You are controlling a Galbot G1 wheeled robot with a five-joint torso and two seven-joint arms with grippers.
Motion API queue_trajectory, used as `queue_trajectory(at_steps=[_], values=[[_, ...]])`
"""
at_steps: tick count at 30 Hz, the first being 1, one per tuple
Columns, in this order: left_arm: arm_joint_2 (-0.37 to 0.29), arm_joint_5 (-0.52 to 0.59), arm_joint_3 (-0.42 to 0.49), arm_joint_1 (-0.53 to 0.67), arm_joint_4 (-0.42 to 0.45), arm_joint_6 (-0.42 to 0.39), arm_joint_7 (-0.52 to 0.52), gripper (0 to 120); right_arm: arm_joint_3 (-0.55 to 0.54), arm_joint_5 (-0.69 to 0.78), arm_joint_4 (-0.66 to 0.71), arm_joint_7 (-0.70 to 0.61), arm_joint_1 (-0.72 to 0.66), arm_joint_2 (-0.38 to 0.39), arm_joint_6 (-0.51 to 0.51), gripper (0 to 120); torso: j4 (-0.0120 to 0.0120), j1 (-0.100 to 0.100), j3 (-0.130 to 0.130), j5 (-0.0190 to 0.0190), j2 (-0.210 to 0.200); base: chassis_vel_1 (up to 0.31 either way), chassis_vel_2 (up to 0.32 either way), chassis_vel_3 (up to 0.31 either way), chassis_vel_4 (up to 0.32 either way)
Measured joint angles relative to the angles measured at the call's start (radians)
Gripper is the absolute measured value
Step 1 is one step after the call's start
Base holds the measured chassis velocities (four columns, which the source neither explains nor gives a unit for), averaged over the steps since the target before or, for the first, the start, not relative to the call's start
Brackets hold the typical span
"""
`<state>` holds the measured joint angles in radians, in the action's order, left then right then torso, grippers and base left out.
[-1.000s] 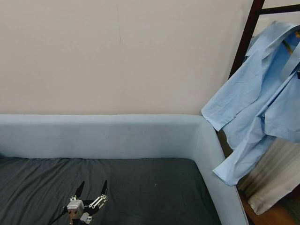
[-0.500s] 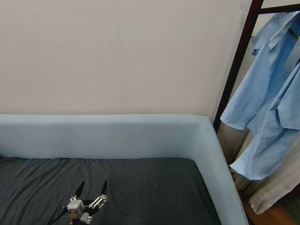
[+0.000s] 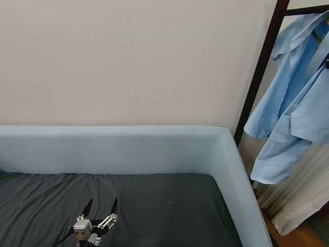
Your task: Pick up the clothes from the sofa and hang them on the clothes hanger.
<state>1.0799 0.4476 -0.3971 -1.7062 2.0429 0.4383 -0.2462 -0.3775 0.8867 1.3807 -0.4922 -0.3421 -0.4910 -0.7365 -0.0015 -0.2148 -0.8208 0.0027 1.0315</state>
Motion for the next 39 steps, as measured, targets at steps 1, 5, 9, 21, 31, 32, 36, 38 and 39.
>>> queue_trajectory(at_steps=[1,5,9,21,31,32,36,38,39], values=[[0.000,0.000,0.000,0.000,0.000,0.000,0.000,100,0.000,0.000,0.000,0.000,0.000,0.000,0.000,1,0.0000,0.000,0.000,0.0000,0.000,0.000,0.000,0.000,0.000],[0.000,0.000,0.000,0.000,0.000,0.000,0.000,100,-0.033,0.033,-0.024,-0.016,-0.037,-0.015,0.000,1,0.0001,0.000,0.000,-0.0002,0.000,0.000,0.000,0.000,0.000],[0.000,0.000,0.000,0.000,0.000,0.000,0.000,100,-0.082,0.060,-0.042,-0.028,-0.087,-0.022,0.001,1,0.0001,0.000,0.000,-0.0001,0.000,0.000,0.000,0.000,0.000],[0.000,0.000,0.000,0.000,0.000,0.000,0.000,100,-0.222,0.236,-0.072,-0.120,-0.197,-0.022,0.001,1,0.0002,0.000,0.000,-0.0002,0.000,0.000,0.000,0.000,0.000],[0.000,0.000,0.000,0.000,0.000,0.000,0.000,100,-0.249,0.303,-0.059,-0.156,-0.197,0.001,0.002,1,-0.0002,0.000,0.000,0.0000,0.000,0.000,0.000,0.000,0.000],[0.000,0.000,0.000,0.000,0.000,0.000,0.000,100,-0.257,0.305,-0.074,-0.157,-0.209,-0.016,0.002,1,-0.0002,0.000,0.000,0.0002,0.000,0.000,0.000,0.000,0.000],[0.000,0.000,0.000,0.000,0.000,0.000,0.000,100,-0.277,0.321,-0.096,-0.166,-0.247,-0.044,0.002,1,0.0002,0.000,0.000,0.0002,0.000,0.000,0.000,0.000,0.000],[0.000,0.000,0.000,0.000,0.000,0.000,0.000,100,-0.310,0.347,-0.111,-0.177,-0.285,-0.059,0.002,1,0.0004,0.000,0.000,-0.0001,0.000,0.000,0.000,0.000,0.000],[0.000,0.000,0.000,0.000,0.000,0.000,0.000,100,-0.310,0.347,-0.111,-0.177,-0.285,-0.059,0.002,1,0.0004,0.000,0.000,-0.0001,0.000,0.000,0.000,0.000,0.000]])
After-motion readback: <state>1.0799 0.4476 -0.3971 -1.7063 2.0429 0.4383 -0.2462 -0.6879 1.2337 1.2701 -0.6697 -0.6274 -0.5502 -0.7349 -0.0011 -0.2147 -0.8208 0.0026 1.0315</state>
